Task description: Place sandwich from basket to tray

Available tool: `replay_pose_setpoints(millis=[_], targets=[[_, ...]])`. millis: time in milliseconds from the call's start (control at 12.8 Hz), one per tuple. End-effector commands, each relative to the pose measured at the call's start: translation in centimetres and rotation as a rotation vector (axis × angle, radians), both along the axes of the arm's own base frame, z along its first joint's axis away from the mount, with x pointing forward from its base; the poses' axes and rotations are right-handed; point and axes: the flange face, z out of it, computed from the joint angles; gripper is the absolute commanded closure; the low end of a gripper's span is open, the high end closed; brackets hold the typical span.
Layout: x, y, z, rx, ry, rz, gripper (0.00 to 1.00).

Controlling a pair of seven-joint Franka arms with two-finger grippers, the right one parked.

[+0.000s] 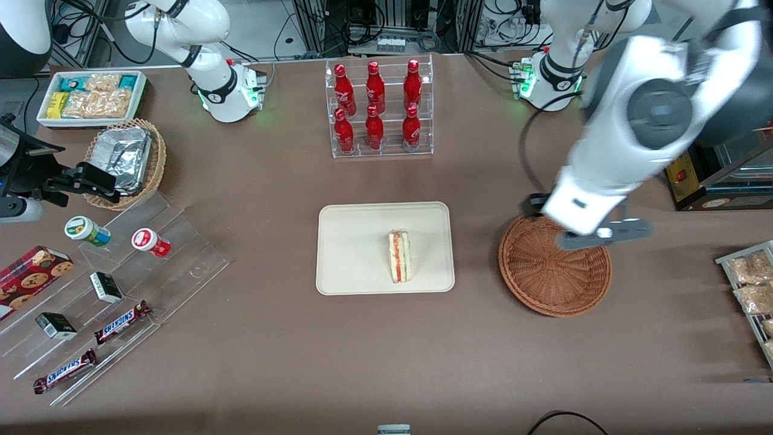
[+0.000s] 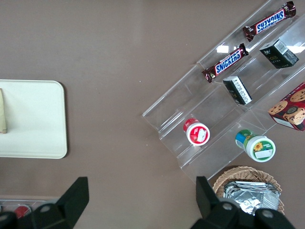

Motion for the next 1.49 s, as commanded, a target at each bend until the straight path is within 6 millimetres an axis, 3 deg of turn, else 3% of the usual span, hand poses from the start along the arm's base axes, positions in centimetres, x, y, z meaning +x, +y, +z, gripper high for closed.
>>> replay_pose_setpoints(millis=[0, 235, 470, 626, 783, 1096, 1409], targets=[[-1.8, 5.1, 2.7, -0.015, 0.039, -0.077, 0.0], [-3.5, 10.7, 4.5, -0.032, 0.037, -0.114, 0.0], [-5.2, 14.6, 5.5, -0.041, 0.012, -0.151, 0.0], [-6.1, 16.7, 4.6, -0.043, -0.039, -0.152, 0.0], [-5.8, 18.5, 3.6, -0.044, -0.066, -0.15, 0.0], [-4.6, 18.4, 2.1, -0.07, -0.065, -0.136, 0.0], [-4.2, 19.1, 2.2, -0.081, -0.083, -0.087, 0.0]])
